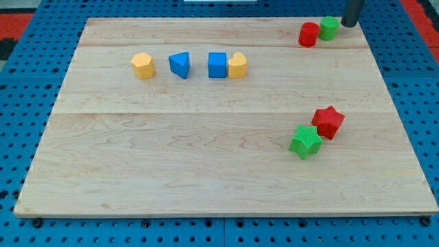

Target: Push the heart blue cube into the blue triangle

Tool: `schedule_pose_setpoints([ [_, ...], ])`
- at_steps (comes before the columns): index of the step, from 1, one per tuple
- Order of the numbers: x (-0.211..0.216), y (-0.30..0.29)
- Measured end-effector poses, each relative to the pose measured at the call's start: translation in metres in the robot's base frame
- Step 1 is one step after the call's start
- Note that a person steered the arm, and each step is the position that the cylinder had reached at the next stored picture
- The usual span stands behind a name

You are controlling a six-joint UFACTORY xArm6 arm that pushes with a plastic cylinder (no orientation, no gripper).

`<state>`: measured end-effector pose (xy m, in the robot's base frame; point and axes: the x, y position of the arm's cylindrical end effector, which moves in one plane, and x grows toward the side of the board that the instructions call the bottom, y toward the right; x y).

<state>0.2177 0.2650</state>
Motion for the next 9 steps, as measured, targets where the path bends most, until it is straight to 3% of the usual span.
schedule_pose_setpoints([
  [7, 0.117, -0.002],
  [9, 0.121, -0.002],
])
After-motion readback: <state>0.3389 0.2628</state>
